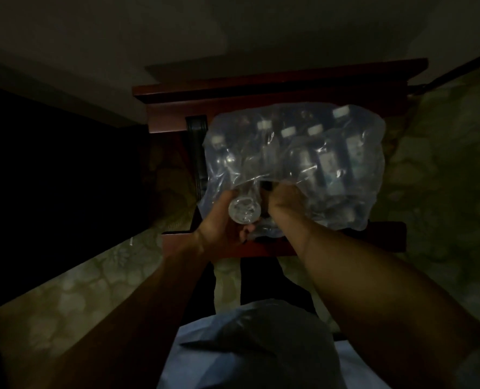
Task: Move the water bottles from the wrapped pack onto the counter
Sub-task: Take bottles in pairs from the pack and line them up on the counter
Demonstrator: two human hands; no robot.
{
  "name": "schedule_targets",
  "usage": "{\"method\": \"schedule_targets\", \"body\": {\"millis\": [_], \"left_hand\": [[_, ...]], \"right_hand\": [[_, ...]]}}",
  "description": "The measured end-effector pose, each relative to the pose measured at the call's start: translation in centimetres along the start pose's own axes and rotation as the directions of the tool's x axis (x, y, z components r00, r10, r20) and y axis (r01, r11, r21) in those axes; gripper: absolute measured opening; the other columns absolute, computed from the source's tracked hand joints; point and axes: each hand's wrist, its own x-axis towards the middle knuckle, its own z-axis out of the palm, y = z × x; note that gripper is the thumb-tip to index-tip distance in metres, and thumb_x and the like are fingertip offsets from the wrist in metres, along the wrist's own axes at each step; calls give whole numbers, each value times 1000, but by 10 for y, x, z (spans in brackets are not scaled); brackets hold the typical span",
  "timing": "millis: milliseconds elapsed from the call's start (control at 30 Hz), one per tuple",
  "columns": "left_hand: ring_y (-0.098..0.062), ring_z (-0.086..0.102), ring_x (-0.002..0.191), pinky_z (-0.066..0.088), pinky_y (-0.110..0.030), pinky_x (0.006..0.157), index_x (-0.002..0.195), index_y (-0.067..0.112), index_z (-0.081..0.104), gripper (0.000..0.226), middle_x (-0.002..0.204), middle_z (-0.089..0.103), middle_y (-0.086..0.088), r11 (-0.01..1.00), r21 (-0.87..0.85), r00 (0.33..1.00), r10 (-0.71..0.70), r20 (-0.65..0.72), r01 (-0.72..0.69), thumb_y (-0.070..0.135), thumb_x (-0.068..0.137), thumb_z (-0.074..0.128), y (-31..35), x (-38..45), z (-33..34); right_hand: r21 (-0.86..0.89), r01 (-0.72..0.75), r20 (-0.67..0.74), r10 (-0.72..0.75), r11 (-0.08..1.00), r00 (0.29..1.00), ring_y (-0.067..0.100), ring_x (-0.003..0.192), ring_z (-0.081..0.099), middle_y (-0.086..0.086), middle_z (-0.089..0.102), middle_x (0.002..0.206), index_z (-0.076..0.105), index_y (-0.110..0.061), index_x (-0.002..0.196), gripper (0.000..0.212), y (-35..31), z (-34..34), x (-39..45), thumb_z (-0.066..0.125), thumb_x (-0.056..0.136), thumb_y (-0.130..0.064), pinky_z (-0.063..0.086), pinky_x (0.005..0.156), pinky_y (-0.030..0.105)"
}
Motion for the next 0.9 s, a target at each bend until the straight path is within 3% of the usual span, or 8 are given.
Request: {"method": "schedule_targets", "body": {"millis": [133,333,467,533,600,667,733,900], "left_hand": [[-14,52,48,40,-20,38,92,9,63,54,71,55,-9,999,-4,996,48,70,-47,60,80,52,3,-16,1],[-12,51,49,40,-16,39,100,8,63,38,75,56,-10,994,106,1000,21,-3,-21,44,94,52,4,-39,4],[-16,50,55,40,-23,47,96,5,61,34,75,54,-14,994,109,999,23,49,-28,38,94,52,2,-58,8],[-17,55,54,44,-23,49,96,2,59,34,73,59,-14,997,74,992,11,128,-21,36,94,53,1,-69,8],[-17,65,77,53,-23,65,104,5,62,32,86,68,-11,999,4,984,-36,174,36,34,91,59,0,-77,8],[-22,62,94,53,-24,75,113,9,63,36,106,66,-11,999,25,982,-50,184,46,33,86,64,-1,-84,7],[-24,64,86,54,-20,60,110,10,64,40,105,67,-12,996,92,982,-29,186,12,32,76,71,-3,-92,5],[-26,68,79,49,-17,52,106,7,63,26,90,71,-13,995,94,965,-34,260,10,28,91,59,-7,-113,-10]], "right_hand": [[18,102,-25,-101,995,995,16,63,60,7,71,95,68,-15,96,33,9,-12,-15,59,88,-46,42,53,22],[333,35,72,-62,942,995,21,95,66,2,69,108,63,-22,113,45,20,-27,-45,68,78,-50,56,85,37],[504,-106,192,8,857,981,21,99,63,4,67,113,63,-20,116,53,25,-32,-66,67,73,-52,55,90,42],[555,-110,159,25,825,987,24,104,62,5,65,117,61,-20,120,55,21,-35,-78,66,76,-52,53,93,46],[629,-138,122,78,765,990,26,105,62,6,65,117,59,-21,123,57,20,-37,-91,66,77,-53,54,91,45],[701,-214,153,149,680,977,26,100,64,8,67,113,59,-18,120,54,20,-37,-108,64,80,-53,58,75,39],[737,-276,192,200,617,961,26,98,63,8,66,110,58,-17,117,54,21,-38,-128,62,80,-55,50,60,30],[809,-209,129,180,550,975,25,99,61,7,65,109,58,-19,116,51,26,-38,-165,62,78,-53,48,64,31]]}}
